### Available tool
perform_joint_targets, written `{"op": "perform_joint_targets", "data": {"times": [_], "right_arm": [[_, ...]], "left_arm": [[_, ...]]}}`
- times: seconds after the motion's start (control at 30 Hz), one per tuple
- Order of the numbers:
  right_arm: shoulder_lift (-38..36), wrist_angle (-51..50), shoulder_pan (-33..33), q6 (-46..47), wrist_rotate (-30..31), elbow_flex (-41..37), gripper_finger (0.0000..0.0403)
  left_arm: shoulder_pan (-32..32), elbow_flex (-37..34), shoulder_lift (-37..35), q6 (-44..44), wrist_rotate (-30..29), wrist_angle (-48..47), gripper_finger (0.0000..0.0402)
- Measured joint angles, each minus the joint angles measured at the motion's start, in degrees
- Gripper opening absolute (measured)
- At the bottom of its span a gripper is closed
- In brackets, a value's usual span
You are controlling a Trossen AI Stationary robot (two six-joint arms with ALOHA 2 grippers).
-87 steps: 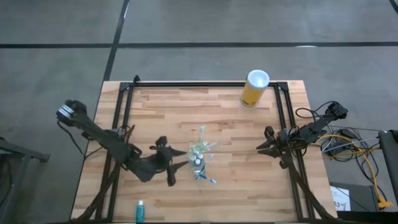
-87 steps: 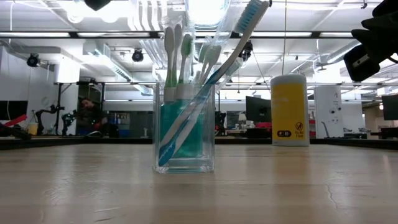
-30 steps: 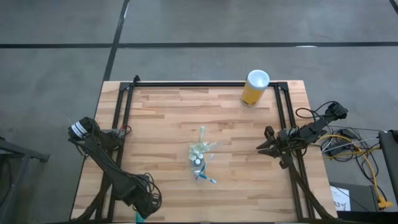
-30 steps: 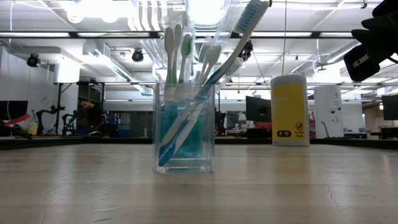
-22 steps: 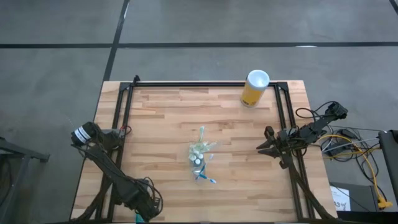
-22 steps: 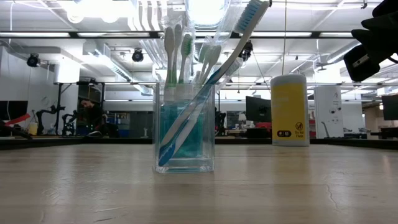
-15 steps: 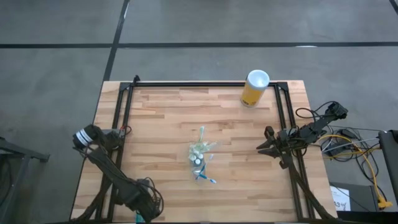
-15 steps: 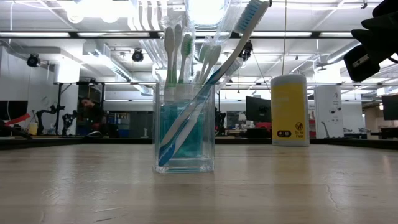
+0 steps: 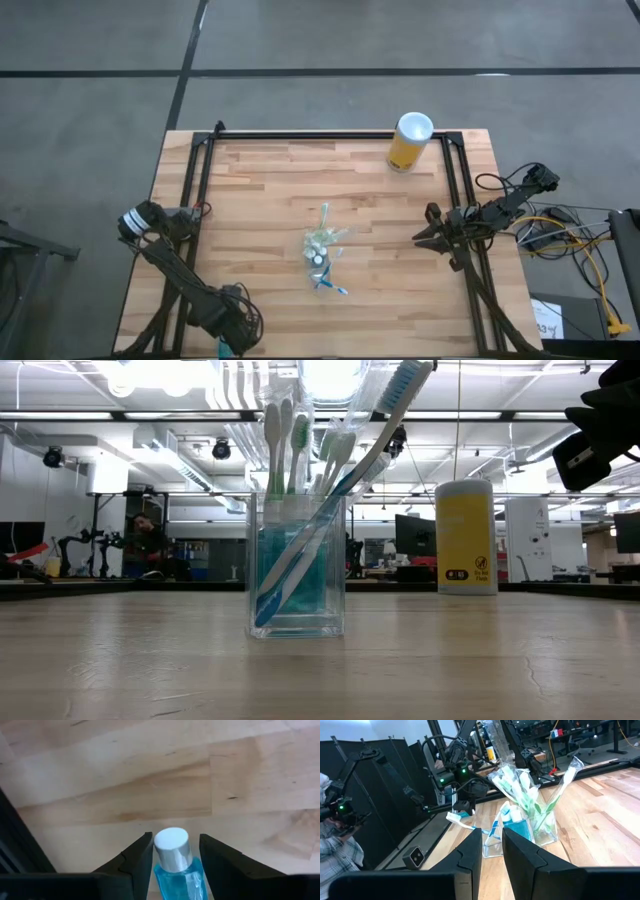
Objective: Pick & Place toothbrushing station
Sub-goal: Put the blue mouthwash into the transparent organizer
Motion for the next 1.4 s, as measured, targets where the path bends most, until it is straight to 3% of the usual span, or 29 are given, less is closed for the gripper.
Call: {"op": "perform_joint_targets", "data": {"times": [0.4, 0.73, 1.0, 1.27, 1.4], "right_arm": [[0.0, 0.0, 0.0, 0.0, 0.0, 0.0, 0.0075], [0.0, 0.0, 0.0, 0.0, 0.0, 0.0, 0.0075], [0.0, 0.0, 0.0, 0.0, 0.0, 0.0, 0.0075], [0.0, 0.0, 0.0, 0.0, 0.0, 0.0, 0.0075], [0.0, 0.0, 0.0, 0.0, 0.0, 0.0, 0.0075]], "left_arm": [[0.0, -1.6, -0.3, 0.1, 0.6, 5.0, 0.0099], [0.5, -1.8, -0.9, 3.4, -1.9, 6.3, 0.0100], [0.7, -1.5, -5.1, 6.0, -22.7, 2.7, 0.0100], [0.8, 0.9, -9.5, 13.5, -53.4, 0.6, 0.0099], [0.7, 2.9, -9.7, 21.5, -69.5, 1.0, 0.0099]]}}
